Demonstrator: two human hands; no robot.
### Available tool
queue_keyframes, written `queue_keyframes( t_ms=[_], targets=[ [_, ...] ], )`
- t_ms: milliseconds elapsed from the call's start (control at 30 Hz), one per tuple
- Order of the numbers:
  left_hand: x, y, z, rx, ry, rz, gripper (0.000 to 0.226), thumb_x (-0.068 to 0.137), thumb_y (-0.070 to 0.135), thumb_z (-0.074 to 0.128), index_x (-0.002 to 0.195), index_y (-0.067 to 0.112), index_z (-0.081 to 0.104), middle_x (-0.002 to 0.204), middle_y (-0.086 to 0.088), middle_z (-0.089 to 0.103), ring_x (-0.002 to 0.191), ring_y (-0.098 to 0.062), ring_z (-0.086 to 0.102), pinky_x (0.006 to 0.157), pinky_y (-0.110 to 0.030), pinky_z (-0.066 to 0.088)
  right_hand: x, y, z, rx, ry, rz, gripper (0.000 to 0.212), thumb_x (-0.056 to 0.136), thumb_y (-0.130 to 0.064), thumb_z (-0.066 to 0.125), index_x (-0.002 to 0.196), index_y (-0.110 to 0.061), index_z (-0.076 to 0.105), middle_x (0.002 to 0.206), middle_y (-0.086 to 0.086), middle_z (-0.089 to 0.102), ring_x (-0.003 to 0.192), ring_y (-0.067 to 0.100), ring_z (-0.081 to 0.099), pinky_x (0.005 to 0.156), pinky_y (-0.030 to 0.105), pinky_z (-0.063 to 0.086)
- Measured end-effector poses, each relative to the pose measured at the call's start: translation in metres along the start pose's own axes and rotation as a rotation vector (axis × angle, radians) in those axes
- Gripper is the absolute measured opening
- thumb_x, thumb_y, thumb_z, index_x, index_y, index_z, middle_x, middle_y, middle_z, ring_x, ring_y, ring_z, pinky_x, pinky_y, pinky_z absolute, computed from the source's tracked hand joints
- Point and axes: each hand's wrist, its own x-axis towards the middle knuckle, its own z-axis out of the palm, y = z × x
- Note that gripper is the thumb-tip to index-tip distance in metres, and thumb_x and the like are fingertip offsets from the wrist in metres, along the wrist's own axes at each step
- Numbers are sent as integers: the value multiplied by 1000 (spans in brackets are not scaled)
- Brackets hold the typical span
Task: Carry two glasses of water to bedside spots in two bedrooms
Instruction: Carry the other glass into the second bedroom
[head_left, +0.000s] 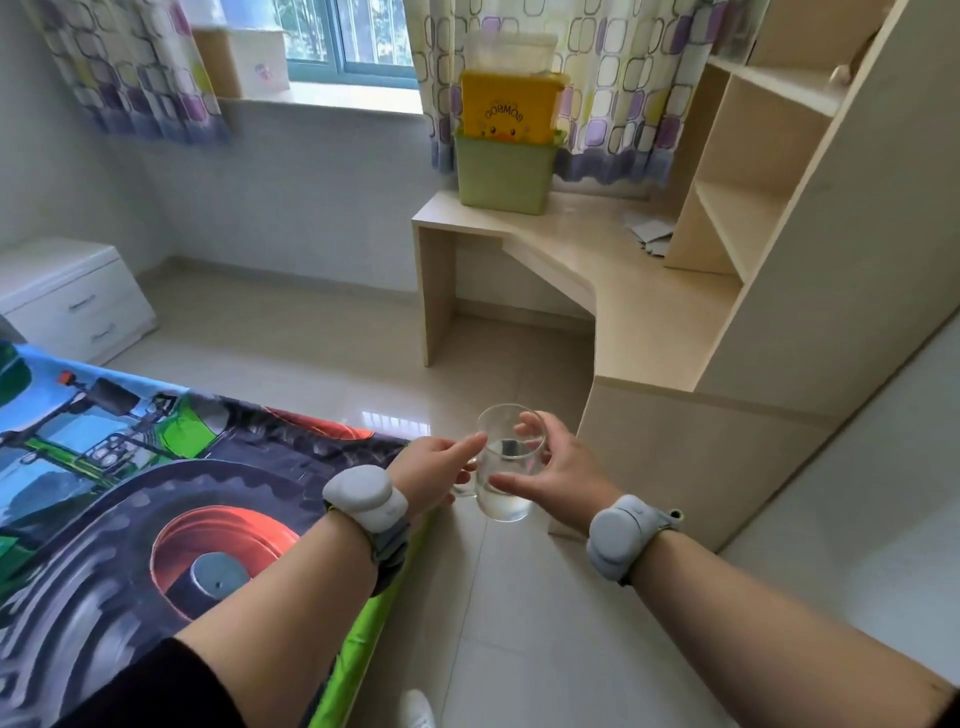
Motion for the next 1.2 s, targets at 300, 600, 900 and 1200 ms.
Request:
queue_keyframes(
  t_ms=[300,600,900,1200],
  targets=[
    [148,39,-48,-51,-33,-37,53,79,51,59,100,3,66,96,-15,67,86,-27,62,70,-36,44,152,4,-2,-45,23,39,81,62,-35,83,130,-21,42,122,-6,56,107,10,57,92,20,44],
    [275,88,-65,-35,-23,-45,47,81,46,59,98,4,67,89,-9,67,87,-22,62,77,-37,48,281,16,-30,-48,60,34,80,64,-34,82,131,-21,41,125,-6,55,112,9,52,91,18,37],
    [392,139,-61,-65,114,-96,43,82,44,57,95,5,67,88,-10,66,85,-23,62,76,-37,49,424,48,-78,-52,-83,-45,77,62,-38,83,127,-26,43,120,-10,54,110,6,51,85,13,36],
    [487,172,-112,-270,321,-142,32,83,39,59,85,8,65,84,-11,63,79,-22,59,67,-33,45,578,34,-70,-42,-288,-168,72,62,-37,83,123,-27,46,119,-9,56,108,6,54,90,17,41]
  ],
)
